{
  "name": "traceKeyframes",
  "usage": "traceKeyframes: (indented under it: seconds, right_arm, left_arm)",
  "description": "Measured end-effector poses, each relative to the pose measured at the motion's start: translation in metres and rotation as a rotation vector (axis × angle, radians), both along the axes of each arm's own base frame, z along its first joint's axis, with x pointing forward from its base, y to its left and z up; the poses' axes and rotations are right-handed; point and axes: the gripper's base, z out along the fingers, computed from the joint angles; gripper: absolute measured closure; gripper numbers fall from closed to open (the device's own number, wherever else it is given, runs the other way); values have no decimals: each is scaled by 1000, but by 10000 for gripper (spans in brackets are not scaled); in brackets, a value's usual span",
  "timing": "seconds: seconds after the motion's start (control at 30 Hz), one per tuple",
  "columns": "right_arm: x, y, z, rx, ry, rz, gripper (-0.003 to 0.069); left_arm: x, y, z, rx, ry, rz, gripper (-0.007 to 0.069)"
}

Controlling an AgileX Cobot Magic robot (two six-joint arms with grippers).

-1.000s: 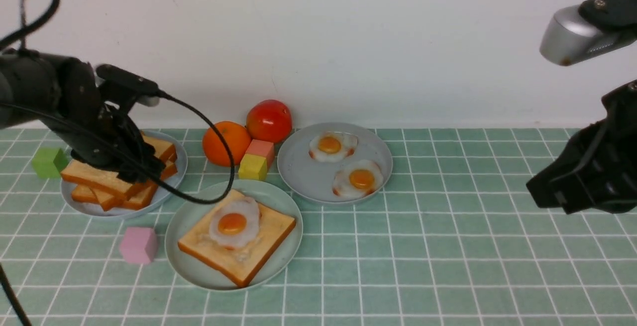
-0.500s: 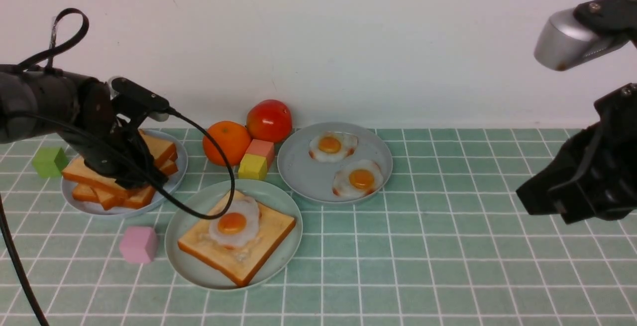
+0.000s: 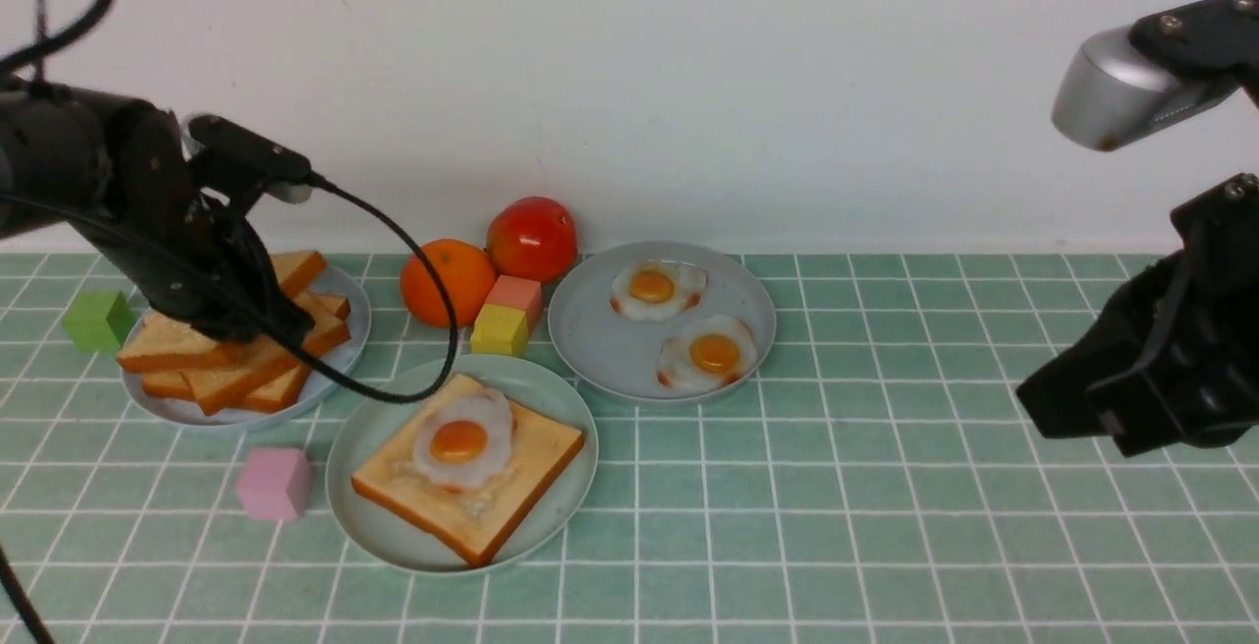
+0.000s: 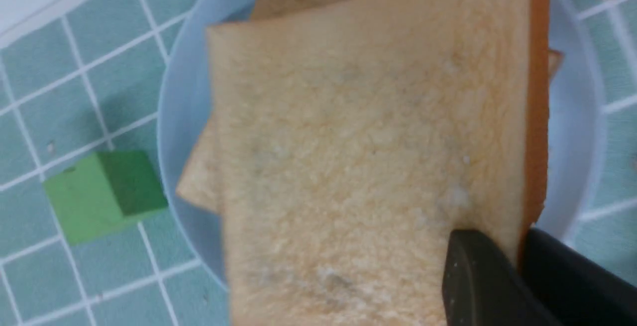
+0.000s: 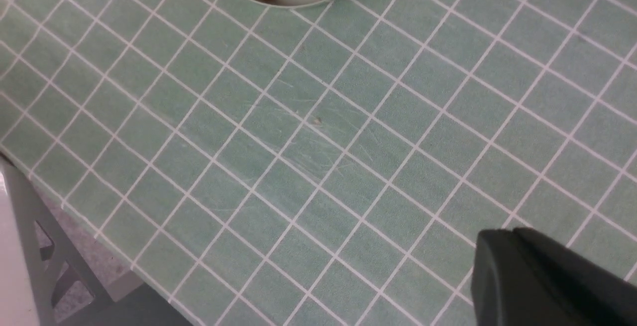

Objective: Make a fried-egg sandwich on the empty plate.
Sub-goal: Use the left arm to grab a slice of bread, then use the left arm to place a slice of bread on the fried egg in the middle

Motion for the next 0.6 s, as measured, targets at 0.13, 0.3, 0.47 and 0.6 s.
traceKeyframes:
  seconds: [0.13,0.3,0.47,0.6]
  right_arm:
    - [0,0,0,-2,5,2,618]
    - [-2,-1,-1,-10,20,6,614]
    - [-3,0,-2,-8,30,10,608]
    - [-4,1,-1,4,41,14,604]
  left_arm:
    - [-22,-25,33,-34,-39,-40,554]
    - [-63,-92,48,-103,-20,-120,554]
    - [-86,-140,22,-6,73,-203,554]
    - [-88,-162,-2,97,90,-231,554]
